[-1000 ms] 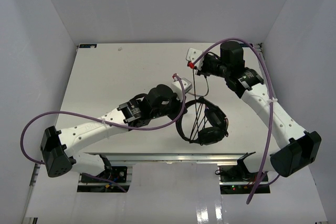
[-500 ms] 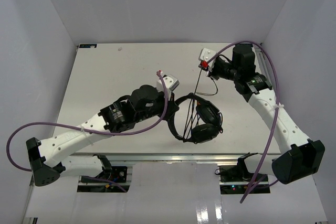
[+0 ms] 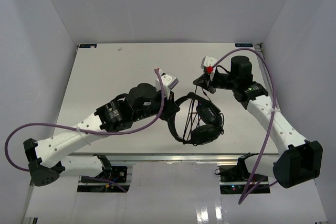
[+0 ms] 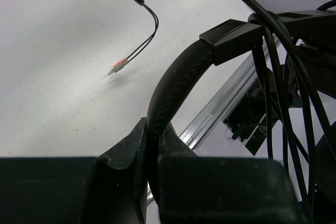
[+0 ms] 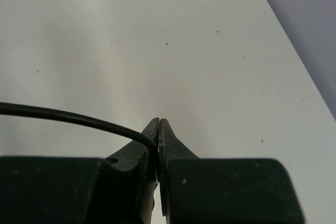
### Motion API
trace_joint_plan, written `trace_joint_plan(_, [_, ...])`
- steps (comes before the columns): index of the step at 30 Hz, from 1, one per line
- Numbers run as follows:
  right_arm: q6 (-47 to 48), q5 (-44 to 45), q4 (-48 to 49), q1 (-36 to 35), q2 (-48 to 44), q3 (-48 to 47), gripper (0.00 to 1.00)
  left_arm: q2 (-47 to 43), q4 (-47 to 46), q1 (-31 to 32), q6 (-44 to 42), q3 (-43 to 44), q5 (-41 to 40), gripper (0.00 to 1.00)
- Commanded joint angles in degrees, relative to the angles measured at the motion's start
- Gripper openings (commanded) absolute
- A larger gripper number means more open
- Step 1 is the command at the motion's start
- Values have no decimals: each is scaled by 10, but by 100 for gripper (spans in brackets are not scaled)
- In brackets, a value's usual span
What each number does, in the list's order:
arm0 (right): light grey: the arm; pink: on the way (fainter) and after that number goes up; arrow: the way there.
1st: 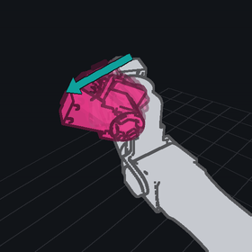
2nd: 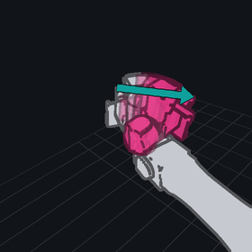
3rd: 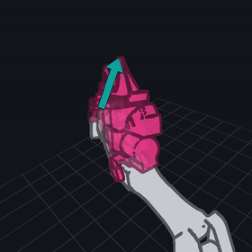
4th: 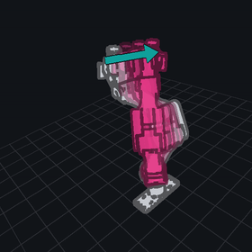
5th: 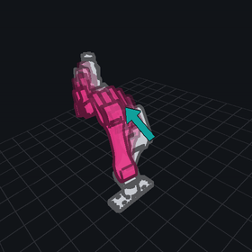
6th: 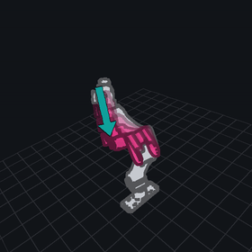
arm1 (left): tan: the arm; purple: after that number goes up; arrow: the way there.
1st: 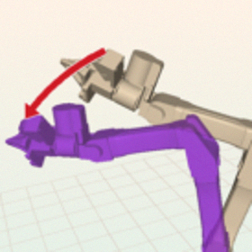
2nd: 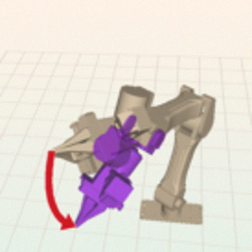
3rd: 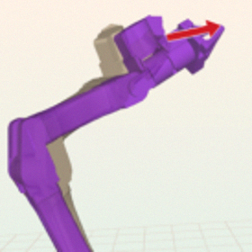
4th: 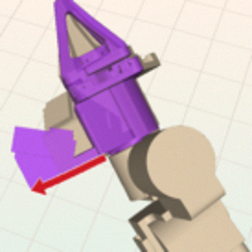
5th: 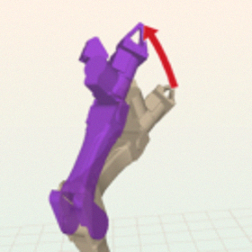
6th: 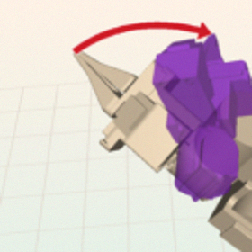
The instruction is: Wrap the headphones
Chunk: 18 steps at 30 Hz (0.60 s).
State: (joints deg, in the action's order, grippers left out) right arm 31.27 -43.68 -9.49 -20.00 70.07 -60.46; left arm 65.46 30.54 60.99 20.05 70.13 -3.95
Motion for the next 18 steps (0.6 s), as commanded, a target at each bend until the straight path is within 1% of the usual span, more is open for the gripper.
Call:
trace_joint_plan(1, [-87, -72, 78, 5, 3, 25, 8, -3, -26, 4, 22, 55, 3, 0])
trace_joint_plan(4, [-152, -99, 152, 5, 3, 57, 8, 5, -25, 4, 29, 80, -10, 0])
trace_joint_plan(10, [-259, -145, 267, 6, 7, 114, 9, 25, -18, 4, 46, 102, -53, 0])
trace_joint_plan(13, [-305, -162, 321, 5, 9, 130, 10, 37, -18, 4, 61, 112, -71, 0])
trace_joint_plan(18, [-349, -180, 377, 6, 17, 148, 12, 55, -22, 4, 80, 121, -90, 0])
